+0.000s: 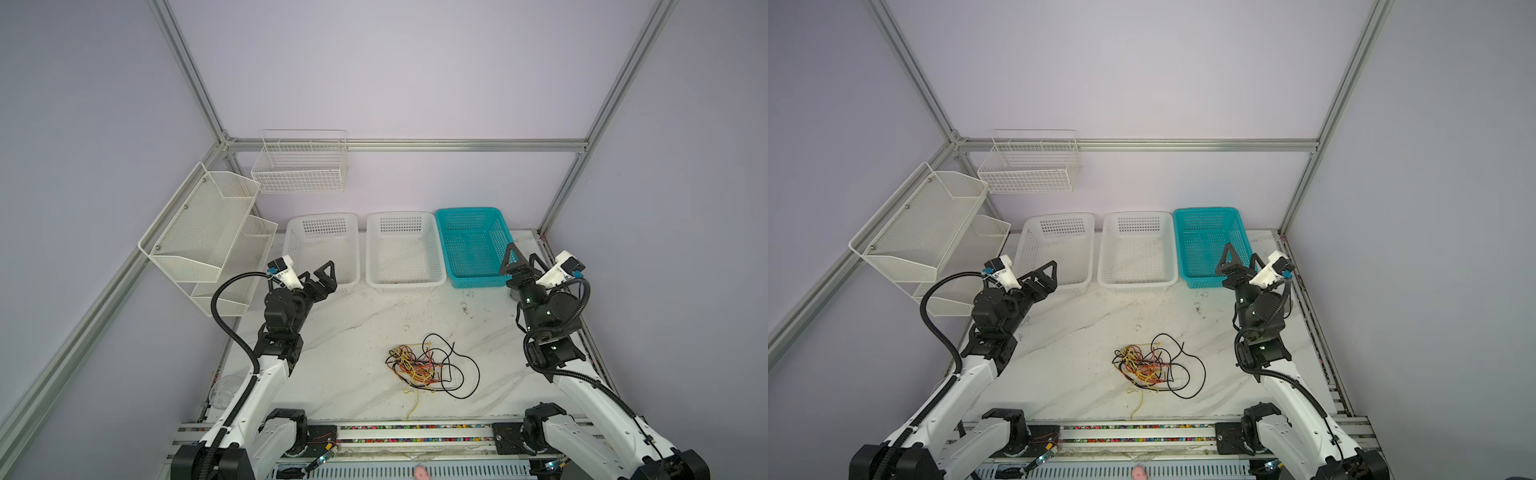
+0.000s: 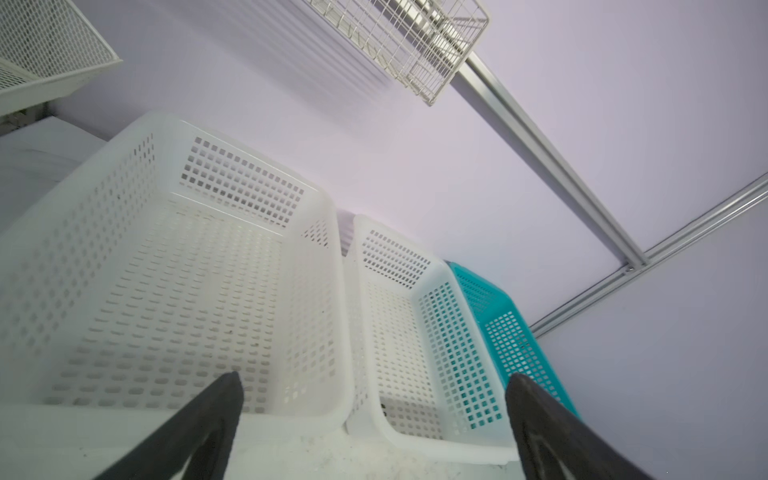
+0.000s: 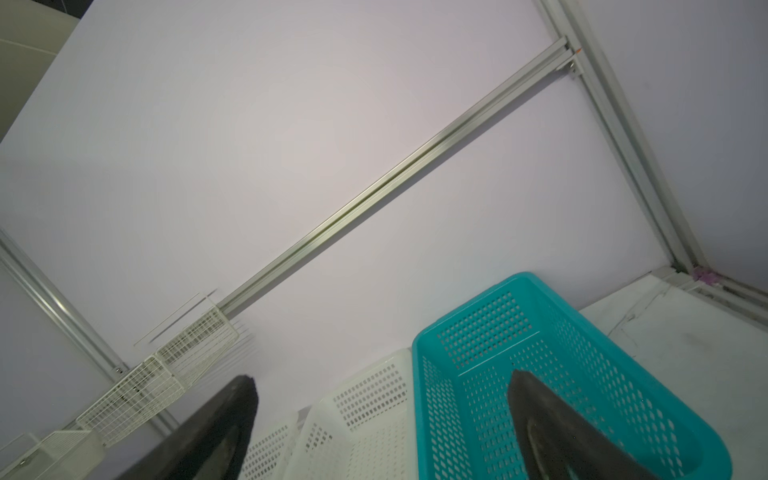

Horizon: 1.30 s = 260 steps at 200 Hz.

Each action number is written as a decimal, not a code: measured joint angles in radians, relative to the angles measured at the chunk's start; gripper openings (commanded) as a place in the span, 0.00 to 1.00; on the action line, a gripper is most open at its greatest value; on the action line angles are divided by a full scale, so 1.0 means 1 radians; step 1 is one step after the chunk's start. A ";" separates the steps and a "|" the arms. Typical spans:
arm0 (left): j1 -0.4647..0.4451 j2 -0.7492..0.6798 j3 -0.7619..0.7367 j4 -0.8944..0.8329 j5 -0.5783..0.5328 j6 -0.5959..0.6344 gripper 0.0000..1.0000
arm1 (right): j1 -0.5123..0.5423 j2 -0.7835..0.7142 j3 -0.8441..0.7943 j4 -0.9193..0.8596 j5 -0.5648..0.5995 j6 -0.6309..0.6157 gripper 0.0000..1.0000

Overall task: Untangle the cables
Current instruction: 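Lower both grippers toward the wire tangle from either side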

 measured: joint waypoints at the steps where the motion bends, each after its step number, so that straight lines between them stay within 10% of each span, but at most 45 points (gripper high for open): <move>1: 0.000 -0.002 0.000 -0.002 0.000 -0.007 1.00 | 0.000 0.000 0.001 -0.004 -0.003 0.002 0.97; 153: -0.103 -0.120 0.002 -0.444 0.135 -0.092 1.00 | 0.230 0.107 0.089 -0.660 -0.346 -0.028 0.87; 260: -0.348 -0.090 0.001 -0.560 0.129 -0.069 1.00 | 0.414 -0.166 0.016 -0.961 -0.383 0.066 0.82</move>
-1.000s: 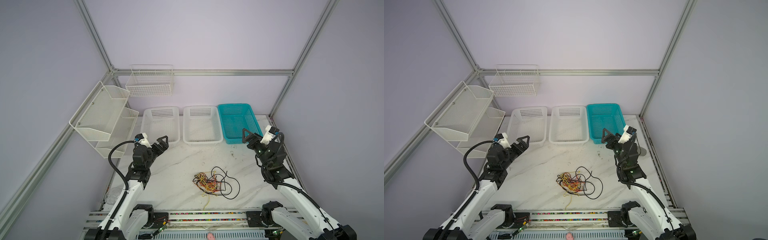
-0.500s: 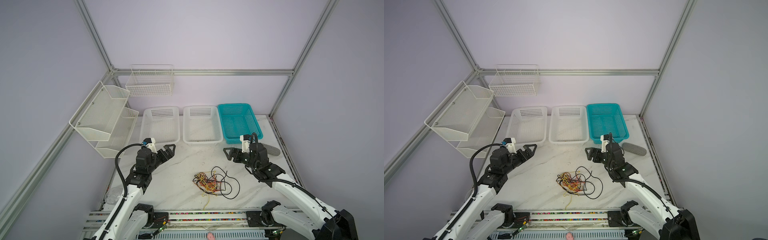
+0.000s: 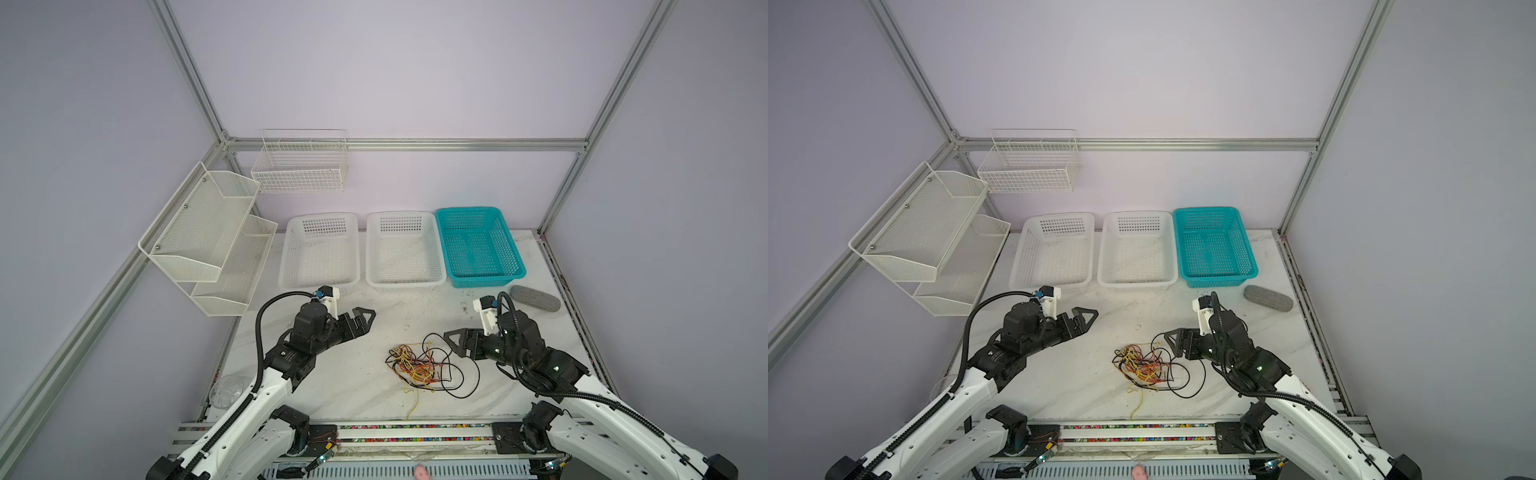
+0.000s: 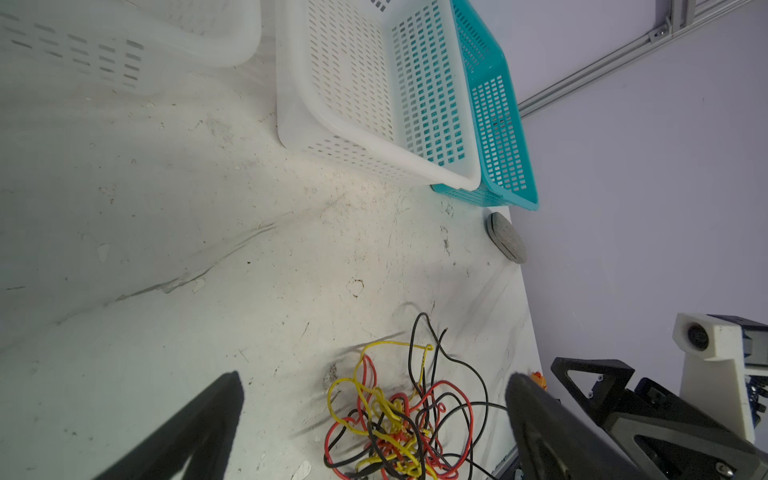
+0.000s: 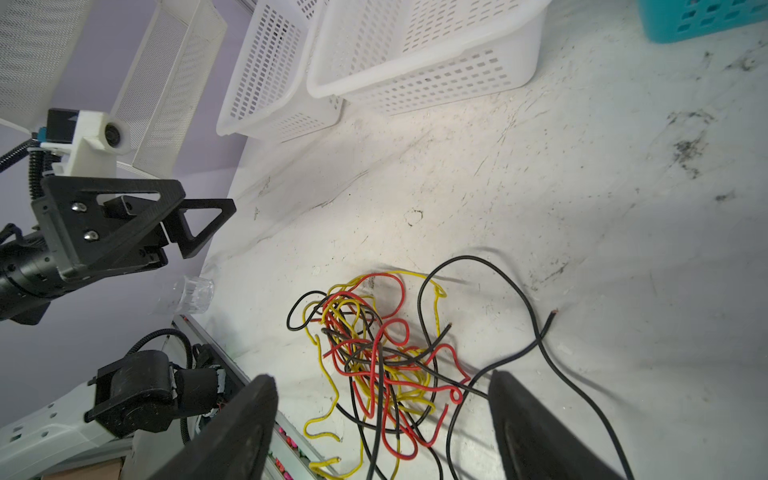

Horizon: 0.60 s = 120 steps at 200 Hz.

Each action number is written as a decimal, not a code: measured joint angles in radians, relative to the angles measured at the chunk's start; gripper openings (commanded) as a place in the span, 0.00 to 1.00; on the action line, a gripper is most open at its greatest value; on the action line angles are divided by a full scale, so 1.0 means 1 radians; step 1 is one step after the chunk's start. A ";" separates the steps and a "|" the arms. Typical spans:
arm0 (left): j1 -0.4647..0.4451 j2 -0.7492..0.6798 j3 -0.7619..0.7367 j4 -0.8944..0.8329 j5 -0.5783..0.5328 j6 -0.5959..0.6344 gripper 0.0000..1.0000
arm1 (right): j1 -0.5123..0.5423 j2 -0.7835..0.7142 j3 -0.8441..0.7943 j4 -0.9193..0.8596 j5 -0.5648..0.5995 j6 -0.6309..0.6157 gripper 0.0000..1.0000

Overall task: Untangle the cables
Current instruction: 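Lower both grippers toward the wire tangle from either side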

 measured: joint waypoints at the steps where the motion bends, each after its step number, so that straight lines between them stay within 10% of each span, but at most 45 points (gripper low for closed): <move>1: -0.001 0.000 0.000 0.000 0.000 0.000 1.00 | 0.001 -0.004 -0.002 -0.003 0.000 0.003 0.82; 120: -0.182 0.104 -0.001 -0.018 -0.080 0.018 1.00 | 0.133 0.024 -0.043 -0.063 0.018 0.105 0.66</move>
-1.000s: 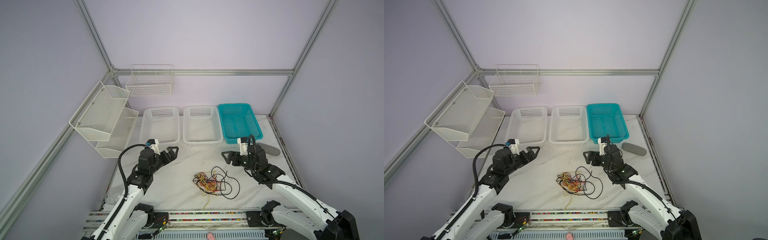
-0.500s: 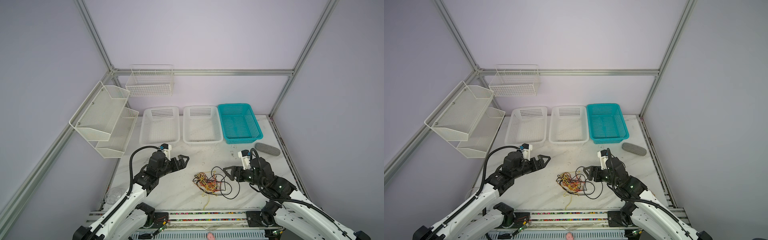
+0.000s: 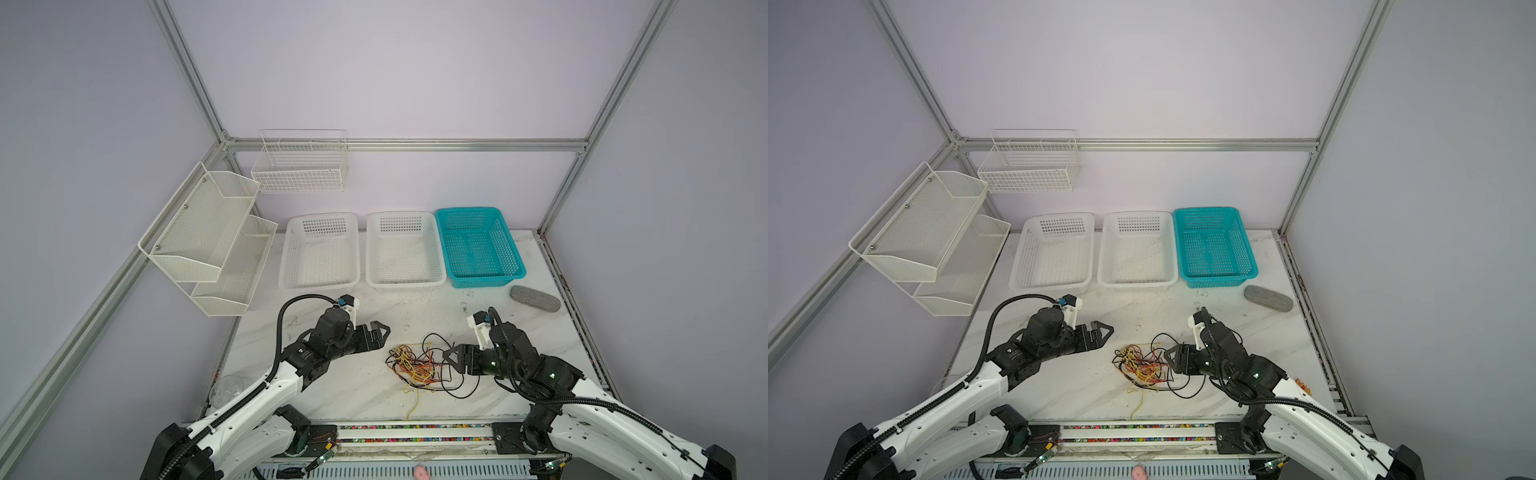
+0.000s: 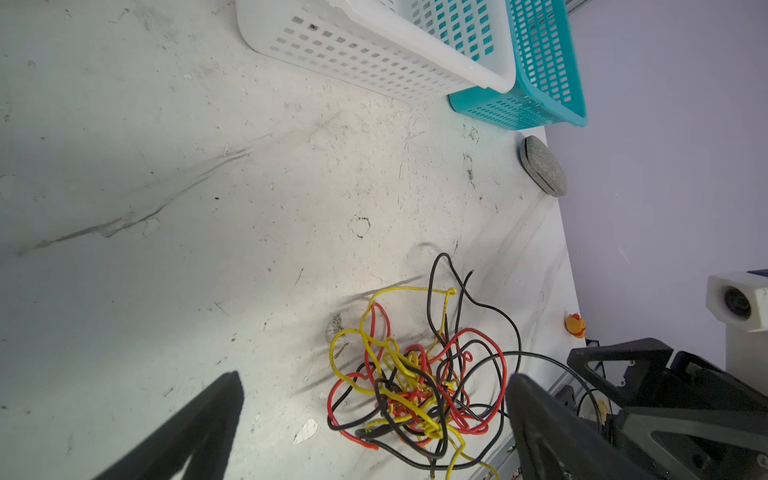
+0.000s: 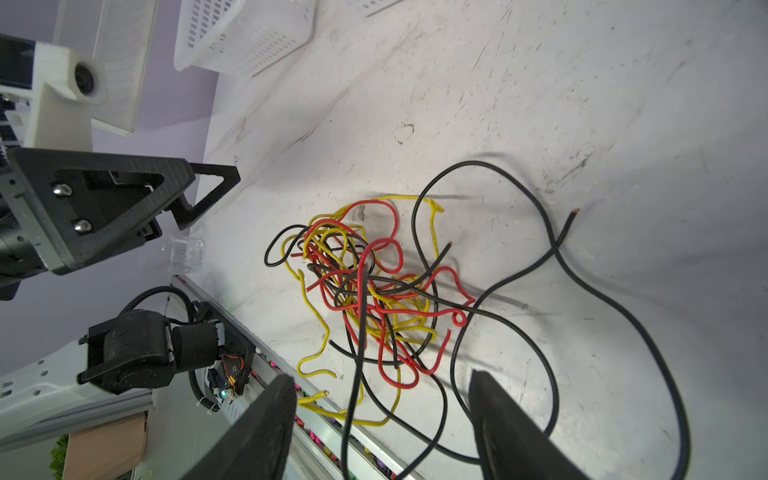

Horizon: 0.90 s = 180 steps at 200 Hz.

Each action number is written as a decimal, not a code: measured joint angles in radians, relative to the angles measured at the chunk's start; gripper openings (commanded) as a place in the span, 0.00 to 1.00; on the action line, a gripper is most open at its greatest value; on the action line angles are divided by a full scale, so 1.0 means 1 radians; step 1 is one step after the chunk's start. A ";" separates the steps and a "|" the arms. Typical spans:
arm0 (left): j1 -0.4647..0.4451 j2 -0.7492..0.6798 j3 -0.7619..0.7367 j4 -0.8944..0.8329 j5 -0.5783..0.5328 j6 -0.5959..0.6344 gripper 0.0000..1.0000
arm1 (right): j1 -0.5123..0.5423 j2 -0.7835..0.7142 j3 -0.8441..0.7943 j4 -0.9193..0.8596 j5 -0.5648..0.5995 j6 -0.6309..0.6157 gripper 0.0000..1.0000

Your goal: Untangle the cables

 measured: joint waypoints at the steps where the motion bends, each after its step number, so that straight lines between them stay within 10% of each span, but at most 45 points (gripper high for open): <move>1: -0.001 0.000 0.000 0.000 0.000 0.000 1.00 | 0.002 0.001 0.000 0.000 0.001 0.002 0.66; 115: -0.084 0.134 -0.002 0.087 0.013 -0.003 1.00 | 0.172 0.216 0.055 0.079 0.123 0.032 0.01; 180: -0.136 0.209 -0.005 0.162 0.032 -0.012 1.00 | 0.182 0.362 0.320 0.038 0.169 -0.081 0.00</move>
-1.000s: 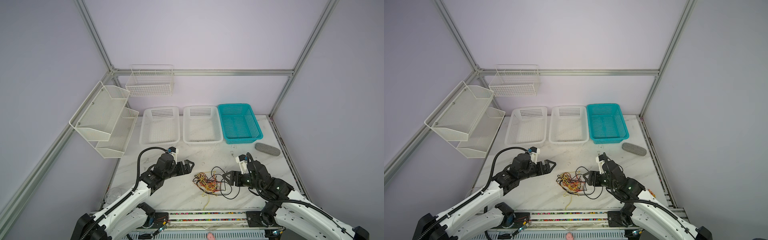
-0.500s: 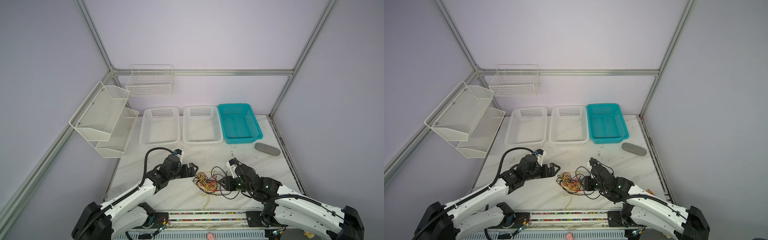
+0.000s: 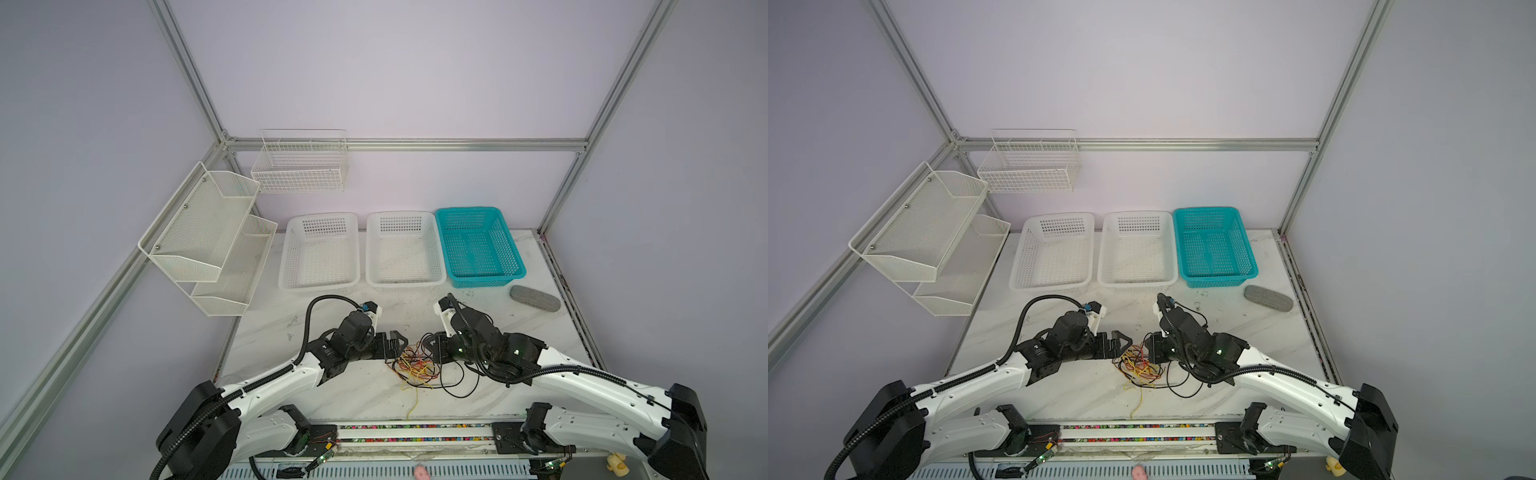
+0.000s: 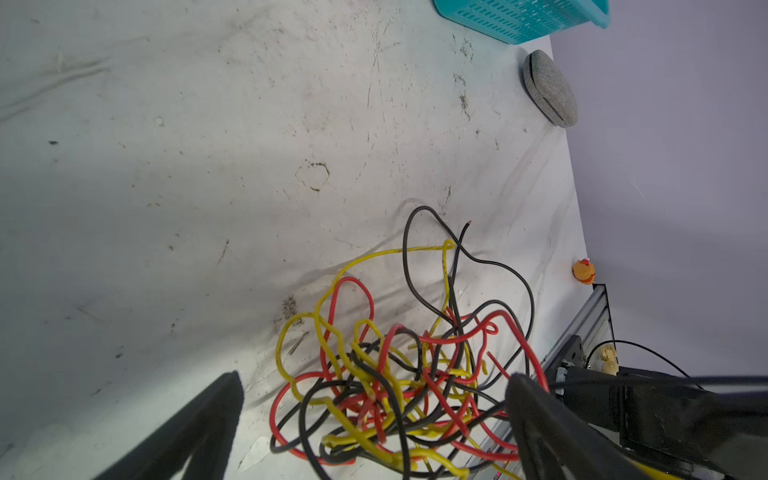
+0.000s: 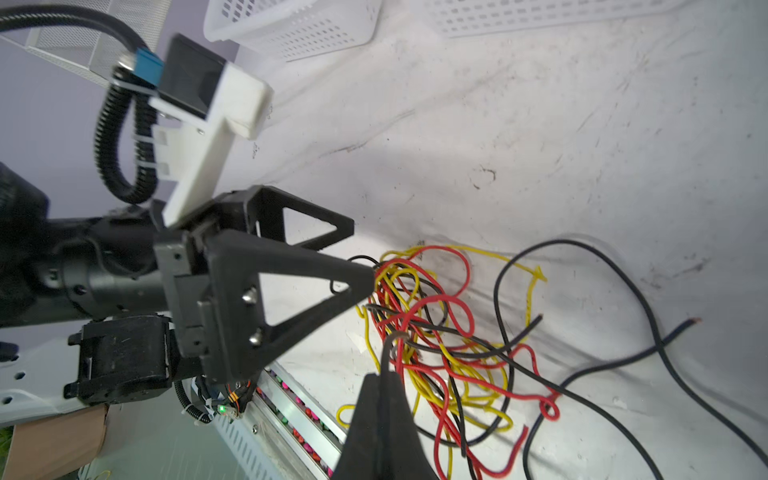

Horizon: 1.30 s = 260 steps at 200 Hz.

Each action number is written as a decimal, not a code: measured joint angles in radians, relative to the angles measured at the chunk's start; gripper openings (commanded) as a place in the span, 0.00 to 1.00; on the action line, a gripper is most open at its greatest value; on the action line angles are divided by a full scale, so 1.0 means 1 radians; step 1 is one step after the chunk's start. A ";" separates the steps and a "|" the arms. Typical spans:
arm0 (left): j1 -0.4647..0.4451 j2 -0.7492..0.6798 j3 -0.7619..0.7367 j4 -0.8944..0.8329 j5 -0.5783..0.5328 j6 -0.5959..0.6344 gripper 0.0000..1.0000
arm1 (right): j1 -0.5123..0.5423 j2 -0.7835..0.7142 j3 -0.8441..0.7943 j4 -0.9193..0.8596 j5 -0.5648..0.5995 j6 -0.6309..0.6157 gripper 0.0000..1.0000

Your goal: Untangle the cables

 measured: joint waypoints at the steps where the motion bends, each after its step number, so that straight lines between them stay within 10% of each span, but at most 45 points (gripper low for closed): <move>1: 0.000 0.001 0.000 0.001 0.000 0.000 1.00 | 0.000 0.002 0.003 -0.001 0.001 0.000 0.00; 177: -0.052 0.085 -0.047 0.061 -0.006 0.003 0.97 | 0.003 0.152 0.517 -0.212 0.032 -0.234 0.00; 260: -0.052 -0.247 -0.193 0.128 -0.009 0.008 1.00 | 0.003 0.151 0.388 -0.142 0.017 -0.230 0.00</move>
